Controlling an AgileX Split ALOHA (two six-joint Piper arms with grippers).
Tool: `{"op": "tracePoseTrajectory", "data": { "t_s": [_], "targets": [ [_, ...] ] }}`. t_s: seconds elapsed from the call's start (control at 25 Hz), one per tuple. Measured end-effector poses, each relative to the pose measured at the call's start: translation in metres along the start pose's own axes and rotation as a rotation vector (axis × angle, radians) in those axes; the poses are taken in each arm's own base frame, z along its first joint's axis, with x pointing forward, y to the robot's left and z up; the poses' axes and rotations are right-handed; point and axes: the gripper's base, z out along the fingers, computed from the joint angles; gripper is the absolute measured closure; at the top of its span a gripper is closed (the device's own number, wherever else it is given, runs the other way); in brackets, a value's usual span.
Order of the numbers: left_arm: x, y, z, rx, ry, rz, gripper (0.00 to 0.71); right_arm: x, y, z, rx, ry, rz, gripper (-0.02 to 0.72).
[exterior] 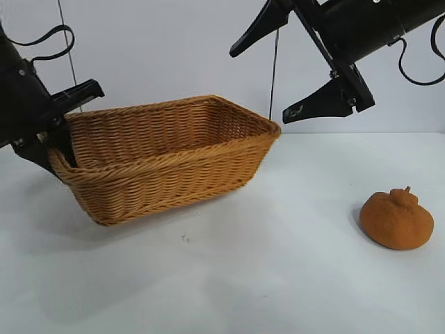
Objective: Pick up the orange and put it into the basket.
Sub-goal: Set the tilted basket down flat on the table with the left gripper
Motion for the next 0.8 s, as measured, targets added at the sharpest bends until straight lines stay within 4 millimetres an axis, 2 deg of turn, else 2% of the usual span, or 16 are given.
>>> {"op": "tracePoseTrajectory", "data": {
  "t_s": [0.24,0.64,0.8],
  "targets": [
    [-0.001,-0.008,-0.01,-0.003,0.061,0.239,0.626,0.0,0.0,0.0,0.0,0.001,0.0,0.01],
    [0.008,-0.01,-0.007,-0.017,0.122,0.355,0.626,0.0,0.0,0.0,0.0,0.001,-0.001,0.01],
    [0.007,-0.014,0.005,-0.01,0.095,0.364,0.626,0.0,0.0,0.0,0.0,0.001,-0.001,0.01]
  ]
}}
